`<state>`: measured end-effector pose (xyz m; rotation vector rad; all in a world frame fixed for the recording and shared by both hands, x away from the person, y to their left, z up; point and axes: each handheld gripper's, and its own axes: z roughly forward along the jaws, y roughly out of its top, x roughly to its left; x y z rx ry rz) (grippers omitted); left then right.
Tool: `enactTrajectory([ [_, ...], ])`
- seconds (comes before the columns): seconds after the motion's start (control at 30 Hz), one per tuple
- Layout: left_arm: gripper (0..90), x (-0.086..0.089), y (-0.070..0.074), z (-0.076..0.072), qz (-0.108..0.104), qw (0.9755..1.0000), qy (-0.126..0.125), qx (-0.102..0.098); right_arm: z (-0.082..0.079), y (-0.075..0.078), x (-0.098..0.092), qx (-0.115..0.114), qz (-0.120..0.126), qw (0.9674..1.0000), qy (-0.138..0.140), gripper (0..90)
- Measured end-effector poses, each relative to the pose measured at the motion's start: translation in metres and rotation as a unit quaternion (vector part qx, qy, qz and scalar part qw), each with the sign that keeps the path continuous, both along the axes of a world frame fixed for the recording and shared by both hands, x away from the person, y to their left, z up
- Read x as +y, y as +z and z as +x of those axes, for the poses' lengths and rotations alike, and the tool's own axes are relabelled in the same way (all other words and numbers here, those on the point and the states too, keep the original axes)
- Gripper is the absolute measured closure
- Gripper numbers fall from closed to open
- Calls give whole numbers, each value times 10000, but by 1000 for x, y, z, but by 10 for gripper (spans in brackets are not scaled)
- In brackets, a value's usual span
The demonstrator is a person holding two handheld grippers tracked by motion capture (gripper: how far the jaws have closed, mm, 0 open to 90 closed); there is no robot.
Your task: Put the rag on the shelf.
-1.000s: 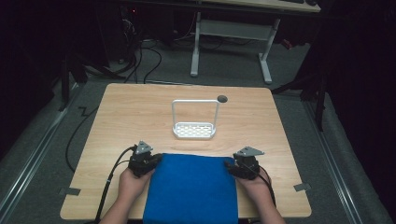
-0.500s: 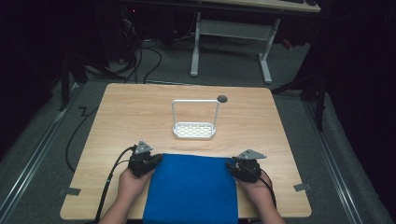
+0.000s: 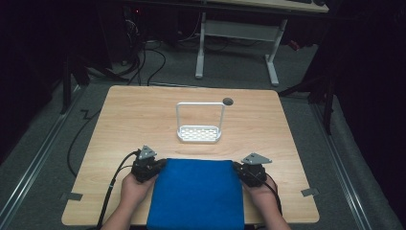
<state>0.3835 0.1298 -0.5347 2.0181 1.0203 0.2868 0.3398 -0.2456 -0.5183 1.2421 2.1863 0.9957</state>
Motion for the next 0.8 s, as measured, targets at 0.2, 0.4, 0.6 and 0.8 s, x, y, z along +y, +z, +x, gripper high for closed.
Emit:
enactTrajectory([
  [0.2, 881, 1, 5, -4, -265, 9996, 29, -118, -5, 9, -1, -302, 314, 9990, -17, 879],
  [0.4, 882, 3, 16, -11, -425, 9982, 176, -374, -7, 15, -1, -554, 450, 9974, -28, 879],
  [0.6, 881, 6, 31, -16, -632, 9955, 333, -617, -7, 24, -2, -777, 555, 9954, -68, 879],
  [0.8, 881, 14, 54, -17, -876, 9915, 482, -828, -9, 45, 0, -1326, 561, 9894, -172, 879],
])
